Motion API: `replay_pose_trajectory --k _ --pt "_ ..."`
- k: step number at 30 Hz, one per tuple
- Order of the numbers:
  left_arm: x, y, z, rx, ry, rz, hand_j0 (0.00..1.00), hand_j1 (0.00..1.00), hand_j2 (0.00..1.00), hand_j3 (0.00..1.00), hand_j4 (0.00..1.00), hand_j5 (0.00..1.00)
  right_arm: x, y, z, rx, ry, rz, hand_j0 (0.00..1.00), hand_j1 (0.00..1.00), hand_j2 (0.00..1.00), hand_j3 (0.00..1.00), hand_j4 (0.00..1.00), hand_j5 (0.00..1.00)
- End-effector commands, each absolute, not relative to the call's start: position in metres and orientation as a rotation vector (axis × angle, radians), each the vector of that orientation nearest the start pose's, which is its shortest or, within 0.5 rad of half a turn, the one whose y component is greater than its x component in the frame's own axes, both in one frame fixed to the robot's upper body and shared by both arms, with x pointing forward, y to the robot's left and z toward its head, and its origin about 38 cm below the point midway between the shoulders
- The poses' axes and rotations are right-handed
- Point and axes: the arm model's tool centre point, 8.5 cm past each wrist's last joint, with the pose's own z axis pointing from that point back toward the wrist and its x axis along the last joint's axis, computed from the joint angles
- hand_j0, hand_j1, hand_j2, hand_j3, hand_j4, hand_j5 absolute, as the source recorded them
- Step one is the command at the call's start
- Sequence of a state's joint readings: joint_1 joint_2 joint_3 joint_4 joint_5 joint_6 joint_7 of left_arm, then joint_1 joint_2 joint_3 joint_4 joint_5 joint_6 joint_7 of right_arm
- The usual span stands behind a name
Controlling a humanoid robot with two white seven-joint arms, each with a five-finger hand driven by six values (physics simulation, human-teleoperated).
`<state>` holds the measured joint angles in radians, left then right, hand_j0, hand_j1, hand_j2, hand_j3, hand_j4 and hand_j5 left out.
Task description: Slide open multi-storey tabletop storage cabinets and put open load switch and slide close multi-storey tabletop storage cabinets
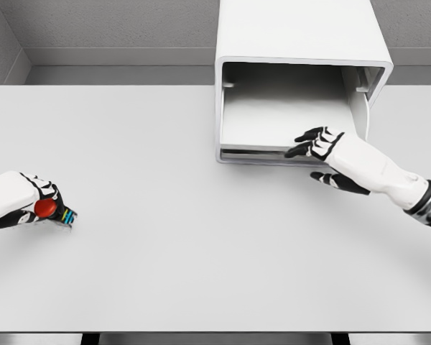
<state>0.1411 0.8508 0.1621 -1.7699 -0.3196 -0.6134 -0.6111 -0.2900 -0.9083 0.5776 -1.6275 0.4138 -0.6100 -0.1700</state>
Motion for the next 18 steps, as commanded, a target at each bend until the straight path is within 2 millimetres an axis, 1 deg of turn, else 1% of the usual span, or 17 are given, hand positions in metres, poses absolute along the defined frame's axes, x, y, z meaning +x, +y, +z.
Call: replay_pose_trajectory --k 1,10,11,13,15,16,17,18 --pt "0.307 0.39 0.197 0.43 -1.421 -1.803 0.39 0.39 0.39 0.39 0.39 0.39 0.357 -0.302 0.19 -0.407 -1.98 1.636 0.75 0.75 0.75 0.75 0.75 0.75" --pt "0.309 0.388 0.201 0.432 -1.443 -1.798 0.39 0.39 0.39 0.39 0.39 0.39 0.353 -0.303 0.192 -0.407 -1.979 1.644 0.75 0.75 0.75 0.75 0.75 0.75" --pt "0.308 0.388 0.2 0.429 -1.443 -1.797 0.39 0.39 0.39 0.39 0.39 0.39 0.35 -0.3 0.192 -0.396 -1.988 1.645 0.75 0.75 0.75 0.75 0.75 0.75" --pt "0.308 0.388 0.2 0.429 -1.443 -1.797 0.39 0.39 0.39 0.39 0.39 0.39 0.348 -0.302 0.193 -0.397 -1.981 1.653 0.75 0.75 0.75 0.75 0.75 0.75" --pt "0.31 0.382 0.198 0.424 -1.477 -1.769 0.39 0.39 0.39 0.39 0.39 0.39 0.348 -0.302 0.193 -0.395 -1.98 1.655 0.75 0.75 0.75 0.75 0.75 0.75" --pt "0.31 0.381 0.198 0.424 -1.484 -1.764 0.39 0.39 0.39 0.39 0.39 0.39 0.348 -0.303 0.195 -0.399 -1.981 1.655 0.74 0.74 0.74 0.74 0.74 0.74" --pt "0.311 0.381 0.199 0.426 -1.488 -1.764 0.39 0.39 0.39 0.39 0.39 0.39 0.348 -0.305 0.203 -0.419 -1.996 1.655 0.73 0.73 0.73 0.73 0.73 0.73" --pt "0.311 0.38 0.201 0.428 -1.497 -1.765 0.39 0.39 0.39 0.39 0.39 0.39 0.345 -0.31 0.201 -0.429 -1.988 1.641 0.73 0.73 0.73 0.73 0.73 0.73"
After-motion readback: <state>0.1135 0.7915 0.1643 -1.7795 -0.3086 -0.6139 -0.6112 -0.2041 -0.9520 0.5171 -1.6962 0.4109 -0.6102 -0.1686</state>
